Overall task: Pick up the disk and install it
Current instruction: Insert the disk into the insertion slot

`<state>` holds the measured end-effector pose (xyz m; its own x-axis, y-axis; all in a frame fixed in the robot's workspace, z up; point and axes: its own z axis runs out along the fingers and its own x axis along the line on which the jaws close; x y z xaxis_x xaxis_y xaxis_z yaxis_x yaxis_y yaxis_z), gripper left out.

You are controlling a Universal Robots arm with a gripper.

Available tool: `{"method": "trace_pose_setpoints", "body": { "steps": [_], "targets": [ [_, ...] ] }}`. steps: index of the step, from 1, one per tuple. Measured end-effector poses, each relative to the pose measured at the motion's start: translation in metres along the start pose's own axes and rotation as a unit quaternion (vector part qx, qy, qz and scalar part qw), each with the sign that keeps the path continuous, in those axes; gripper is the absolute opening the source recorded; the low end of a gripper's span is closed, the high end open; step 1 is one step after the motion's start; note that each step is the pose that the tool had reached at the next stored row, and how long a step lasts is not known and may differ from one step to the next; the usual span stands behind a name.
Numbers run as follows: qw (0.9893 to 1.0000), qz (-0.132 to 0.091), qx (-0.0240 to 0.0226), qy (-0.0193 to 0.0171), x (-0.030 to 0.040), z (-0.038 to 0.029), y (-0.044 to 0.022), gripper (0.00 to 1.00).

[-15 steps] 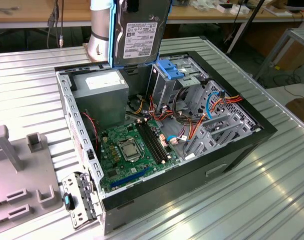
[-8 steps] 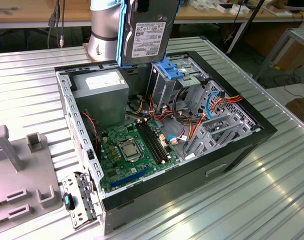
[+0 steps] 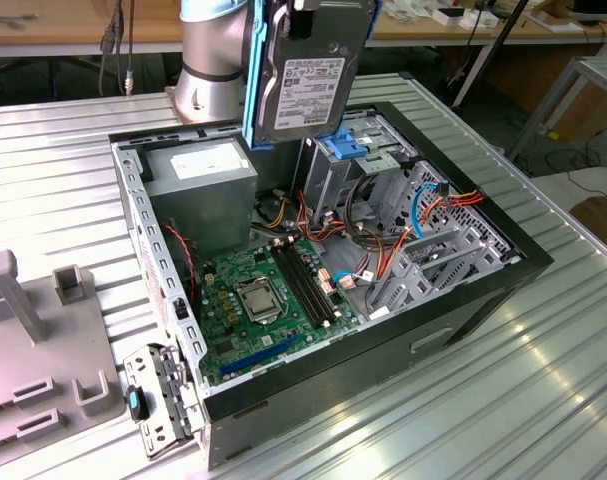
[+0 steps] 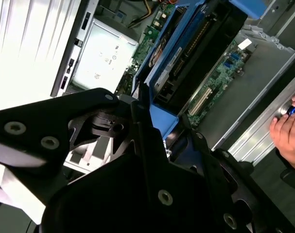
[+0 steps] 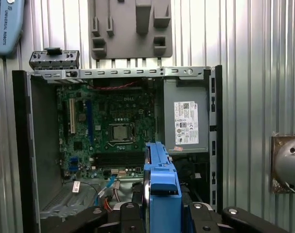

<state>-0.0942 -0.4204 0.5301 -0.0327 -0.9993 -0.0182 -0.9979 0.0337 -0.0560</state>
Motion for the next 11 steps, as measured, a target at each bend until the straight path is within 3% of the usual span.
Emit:
{"method": "trace_pose_setpoints", "body": {
  "steps": [5,8,11],
  "targets": [
    [1.0000,0.000,-0.0002,0.0000,0.0139,0.0010,-0.0011,0.37],
    [1.0000,0.000,-0.0001,-0.0001,0.0159,0.0015,-0.0029,0.37],
    [1.0000,0.000,-0.0001,0.0001,0.0158,0.0022,-0.0124,0.37]
  ]
}}
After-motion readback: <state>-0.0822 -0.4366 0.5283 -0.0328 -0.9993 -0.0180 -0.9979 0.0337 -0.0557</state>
